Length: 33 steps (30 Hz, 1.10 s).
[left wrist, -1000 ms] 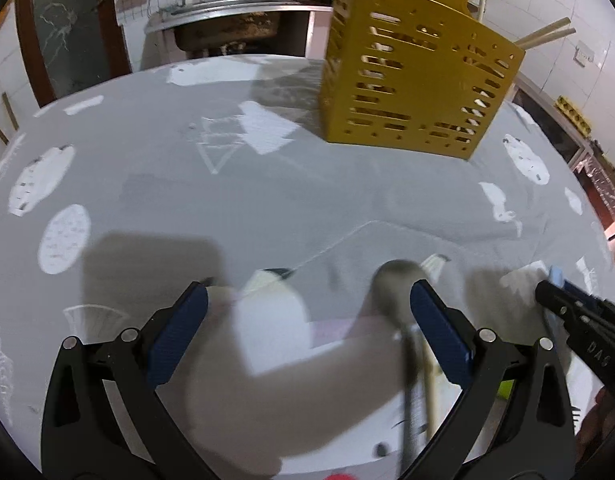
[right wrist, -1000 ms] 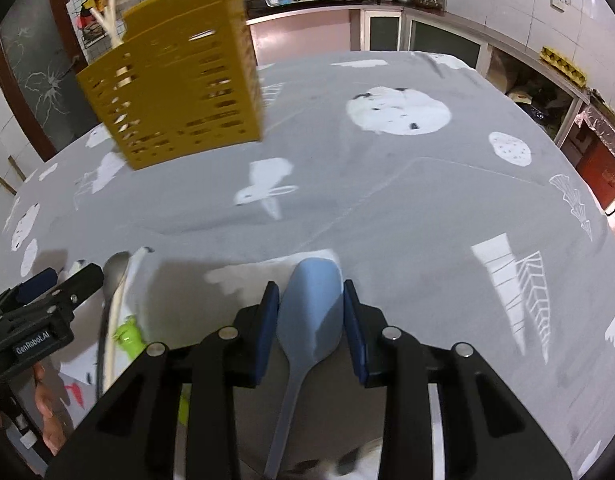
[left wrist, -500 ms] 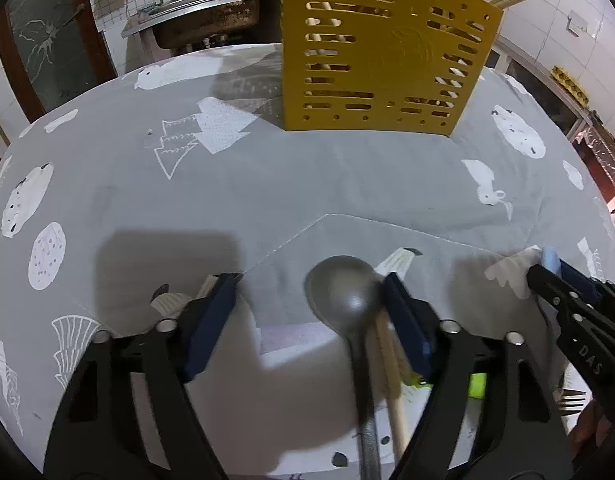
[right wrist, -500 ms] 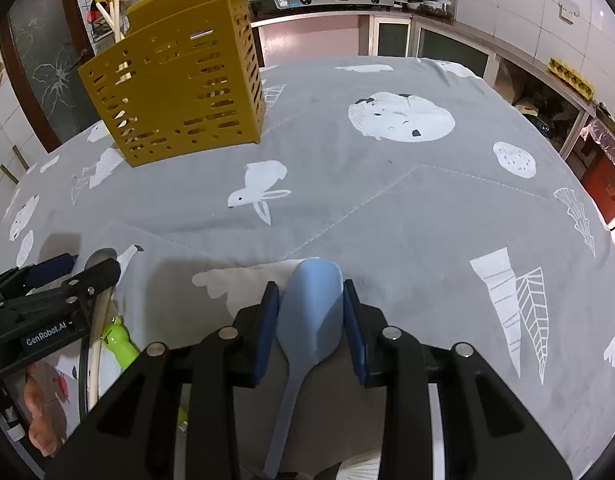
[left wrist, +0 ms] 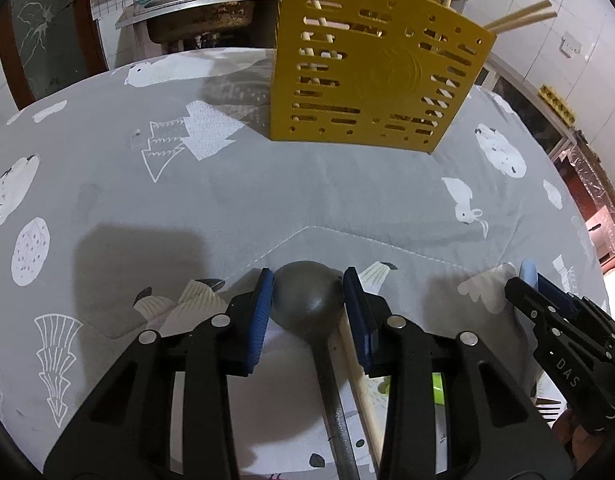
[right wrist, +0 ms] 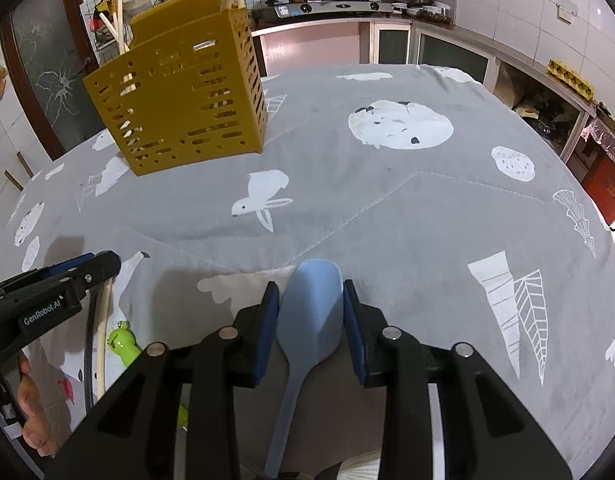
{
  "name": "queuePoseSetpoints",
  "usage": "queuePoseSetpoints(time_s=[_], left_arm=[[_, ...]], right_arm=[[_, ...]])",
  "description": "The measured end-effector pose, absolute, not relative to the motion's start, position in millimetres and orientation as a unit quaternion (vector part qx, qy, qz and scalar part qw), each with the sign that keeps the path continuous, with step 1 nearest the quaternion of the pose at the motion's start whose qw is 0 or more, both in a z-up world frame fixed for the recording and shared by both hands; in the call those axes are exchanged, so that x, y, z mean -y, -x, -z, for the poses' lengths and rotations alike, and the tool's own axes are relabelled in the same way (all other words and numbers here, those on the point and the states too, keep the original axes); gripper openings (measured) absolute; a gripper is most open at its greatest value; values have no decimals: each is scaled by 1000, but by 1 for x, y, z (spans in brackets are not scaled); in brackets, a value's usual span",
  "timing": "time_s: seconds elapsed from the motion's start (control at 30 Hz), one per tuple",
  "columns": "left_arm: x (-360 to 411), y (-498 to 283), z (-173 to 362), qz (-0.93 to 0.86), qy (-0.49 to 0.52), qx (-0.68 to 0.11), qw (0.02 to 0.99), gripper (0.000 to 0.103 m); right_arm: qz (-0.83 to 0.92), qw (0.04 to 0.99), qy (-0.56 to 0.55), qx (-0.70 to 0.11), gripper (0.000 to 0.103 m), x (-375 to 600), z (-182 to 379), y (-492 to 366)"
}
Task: Organize utensils
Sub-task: 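Carry the blue spatula over the yellow holder while the left tool carries the grey ladle there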
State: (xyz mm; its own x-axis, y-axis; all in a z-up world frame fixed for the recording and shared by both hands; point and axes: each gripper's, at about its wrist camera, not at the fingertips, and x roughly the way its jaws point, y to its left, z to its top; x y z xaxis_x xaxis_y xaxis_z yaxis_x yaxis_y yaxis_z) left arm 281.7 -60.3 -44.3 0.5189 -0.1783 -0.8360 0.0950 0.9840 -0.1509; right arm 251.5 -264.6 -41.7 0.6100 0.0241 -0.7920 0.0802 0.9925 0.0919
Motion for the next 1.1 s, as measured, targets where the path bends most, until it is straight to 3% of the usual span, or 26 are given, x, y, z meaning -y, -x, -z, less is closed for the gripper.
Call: queuePoseSetpoints(time_s=[0.4, 0.77, 1.1], left_arm=[[62, -267, -3, 54, -22, -374, 926, 35], [43, -243, -52, 40, -24, -252, 967, 35], [34, -240, -71, 47, -8, -212, 976, 35]], right_arm=[[17, 926, -78, -368, 32, 274, 9, -246], [15, 965, -71, -251, 32, 275, -45, -236], [13, 982, -42, -186, 32, 266, -64, -227]])
